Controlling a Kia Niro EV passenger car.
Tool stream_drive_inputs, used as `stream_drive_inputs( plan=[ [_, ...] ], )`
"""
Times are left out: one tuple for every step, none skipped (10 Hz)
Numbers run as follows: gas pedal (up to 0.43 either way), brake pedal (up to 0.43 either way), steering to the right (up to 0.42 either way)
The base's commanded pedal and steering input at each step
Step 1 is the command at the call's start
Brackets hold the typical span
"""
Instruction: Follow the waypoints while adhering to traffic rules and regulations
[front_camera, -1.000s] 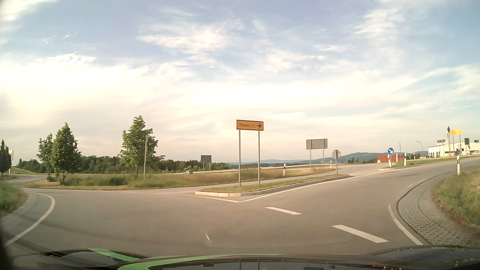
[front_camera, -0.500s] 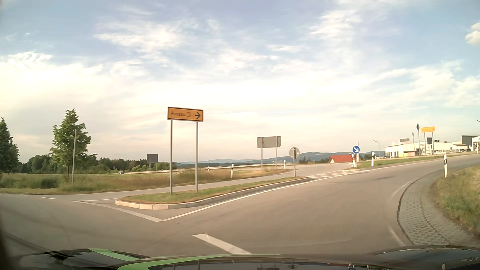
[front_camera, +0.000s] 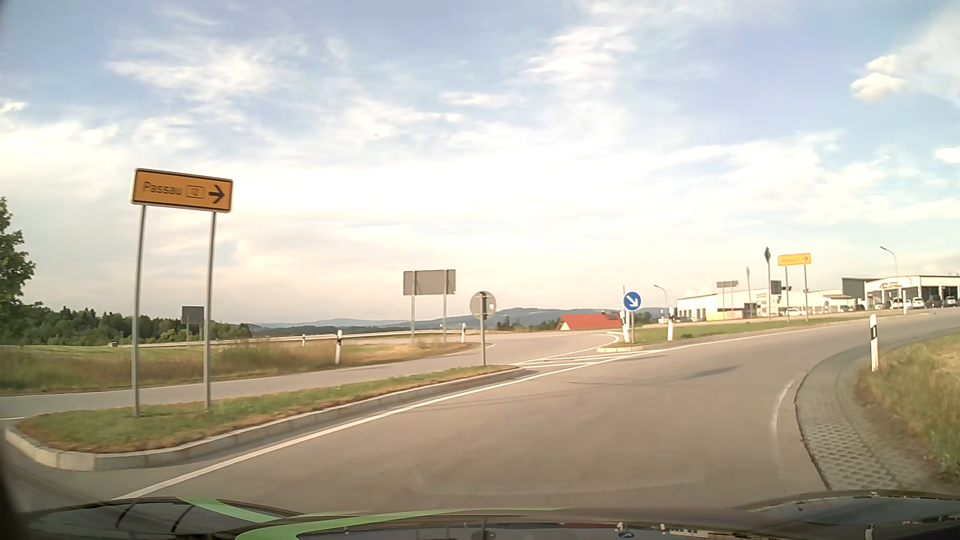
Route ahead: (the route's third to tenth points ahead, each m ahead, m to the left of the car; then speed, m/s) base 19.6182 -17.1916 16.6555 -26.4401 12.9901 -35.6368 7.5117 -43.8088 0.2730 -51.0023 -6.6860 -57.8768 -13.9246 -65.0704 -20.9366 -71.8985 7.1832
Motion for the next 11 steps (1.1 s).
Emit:
stream_drive_inputs(
  plan=[
    [0.189,0.000,0.207],
    [0.197,0.000,0.207],
    [0.197,0.000,0.206],
    [0.197,0.000,0.206],
    [0.197,0.000,0.205],
    [0.197,0.000,0.204],
    [0.197,0.000,0.204],
    [0.197,0.000,0.204],
    [0.197,0.000,0.204],
    [0.189,0.000,0.208],
    [0.189,0.000,0.215]
  ],
)
